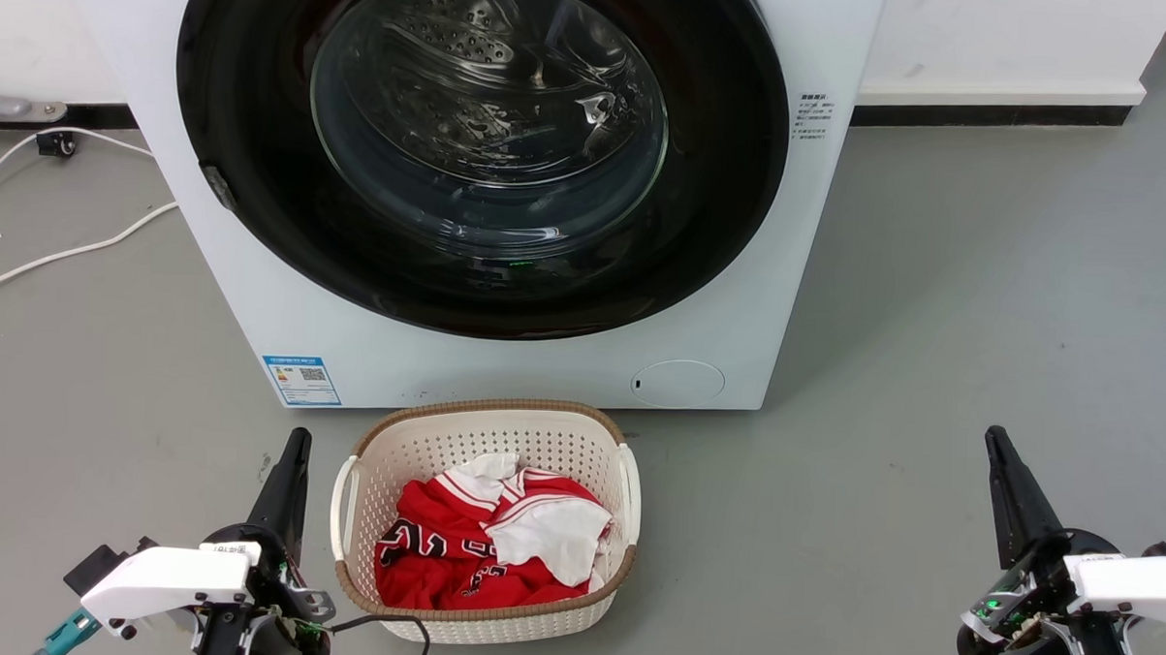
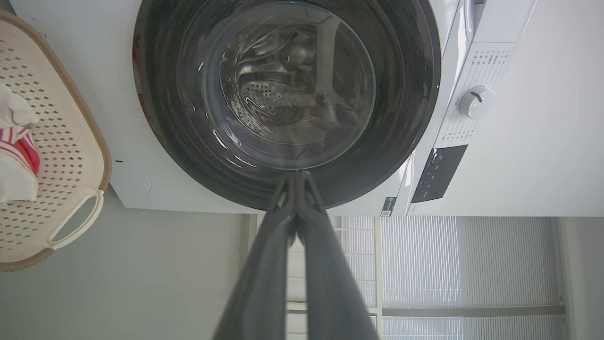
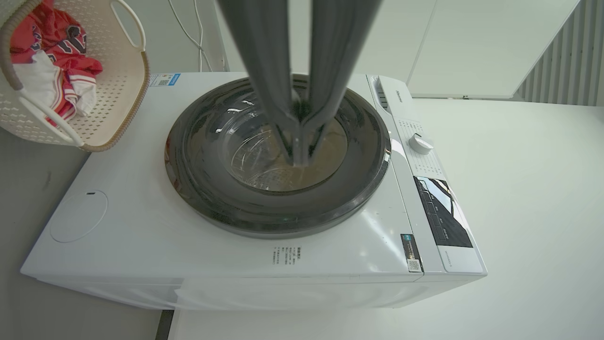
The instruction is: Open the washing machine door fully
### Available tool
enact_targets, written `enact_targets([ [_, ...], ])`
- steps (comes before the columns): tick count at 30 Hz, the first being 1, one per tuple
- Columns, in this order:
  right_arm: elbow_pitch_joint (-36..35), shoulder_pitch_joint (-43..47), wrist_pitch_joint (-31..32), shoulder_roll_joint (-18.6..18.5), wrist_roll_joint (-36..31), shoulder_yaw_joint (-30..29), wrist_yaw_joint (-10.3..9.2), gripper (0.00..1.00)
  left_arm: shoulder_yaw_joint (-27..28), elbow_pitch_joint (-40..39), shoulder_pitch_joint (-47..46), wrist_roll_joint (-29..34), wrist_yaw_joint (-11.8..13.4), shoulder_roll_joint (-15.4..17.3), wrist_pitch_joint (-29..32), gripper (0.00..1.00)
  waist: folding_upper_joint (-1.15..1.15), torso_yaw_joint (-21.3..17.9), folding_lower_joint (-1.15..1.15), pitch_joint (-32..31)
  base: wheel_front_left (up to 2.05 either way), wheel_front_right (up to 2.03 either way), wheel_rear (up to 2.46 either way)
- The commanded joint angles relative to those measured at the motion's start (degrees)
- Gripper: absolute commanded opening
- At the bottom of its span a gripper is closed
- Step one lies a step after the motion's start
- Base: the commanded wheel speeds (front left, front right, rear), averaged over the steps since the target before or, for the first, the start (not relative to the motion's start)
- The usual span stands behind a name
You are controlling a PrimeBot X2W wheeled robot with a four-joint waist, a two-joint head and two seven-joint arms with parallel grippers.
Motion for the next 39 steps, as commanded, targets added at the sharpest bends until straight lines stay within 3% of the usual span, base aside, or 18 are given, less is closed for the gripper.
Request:
enact_targets([
  [1,0.1,-0.6,0.2,0.2,-0.1,-0.1,-0.02,0.0,0.2,0.1,-0.5,0.3,-0.2,-0.1,0.1,0.0,0.0,0.0,0.0,0.0,0.0,0.0,0.0],
  [39,0.1,-0.7,0.4,0.4,-0.4,-0.3,-0.02,0.0,0.4,0.1,-0.6,0.3,-0.2,-0.2,0.3,0.0,0.0,0.0,0.0,0.0,0.0,0.0,0.0],
])
